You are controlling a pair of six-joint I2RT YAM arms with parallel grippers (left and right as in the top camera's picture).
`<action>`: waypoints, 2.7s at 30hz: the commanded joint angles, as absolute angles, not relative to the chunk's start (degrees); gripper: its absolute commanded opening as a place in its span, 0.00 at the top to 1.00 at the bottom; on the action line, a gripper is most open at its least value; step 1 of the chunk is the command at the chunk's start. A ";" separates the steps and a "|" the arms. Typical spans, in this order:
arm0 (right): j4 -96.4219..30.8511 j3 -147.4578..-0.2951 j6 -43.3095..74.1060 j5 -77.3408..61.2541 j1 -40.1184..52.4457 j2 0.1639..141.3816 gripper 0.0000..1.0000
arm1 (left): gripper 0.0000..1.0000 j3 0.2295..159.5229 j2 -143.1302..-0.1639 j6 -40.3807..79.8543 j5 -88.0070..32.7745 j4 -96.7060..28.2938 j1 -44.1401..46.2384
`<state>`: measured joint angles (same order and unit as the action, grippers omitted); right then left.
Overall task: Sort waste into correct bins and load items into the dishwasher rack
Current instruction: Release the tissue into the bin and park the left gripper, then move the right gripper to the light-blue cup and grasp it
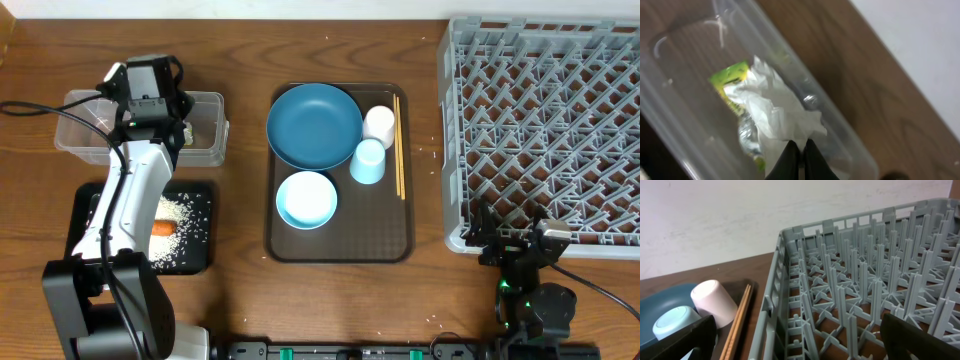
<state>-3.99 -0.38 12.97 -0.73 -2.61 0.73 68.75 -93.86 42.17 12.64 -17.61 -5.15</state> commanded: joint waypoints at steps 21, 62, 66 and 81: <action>-4.14 -0.32 12.78 -1.34 -3.46 0.71 0.01 | 0.02 68.49 -86.17 42.44 6.22 -22.13 -5.39; 0.93 -0.32 25.28 -7.29 -3.38 0.71 0.01 | 0.02 68.47 -66.22 44.84 9.69 -68.97 -9.96; 6.11 -0.32 57.45 -27.55 -3.36 0.71 0.01 | 0.02 68.47 -66.24 44.84 9.69 -68.97 -9.96; 25.63 -0.38 75.16 -40.80 -3.33 0.71 0.01 | 0.02 68.47 -66.22 44.84 9.69 -68.97 -9.96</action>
<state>18.79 -0.38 77.01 -37.01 -2.61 0.99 68.66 -66.02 43.92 8.58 -68.79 -9.65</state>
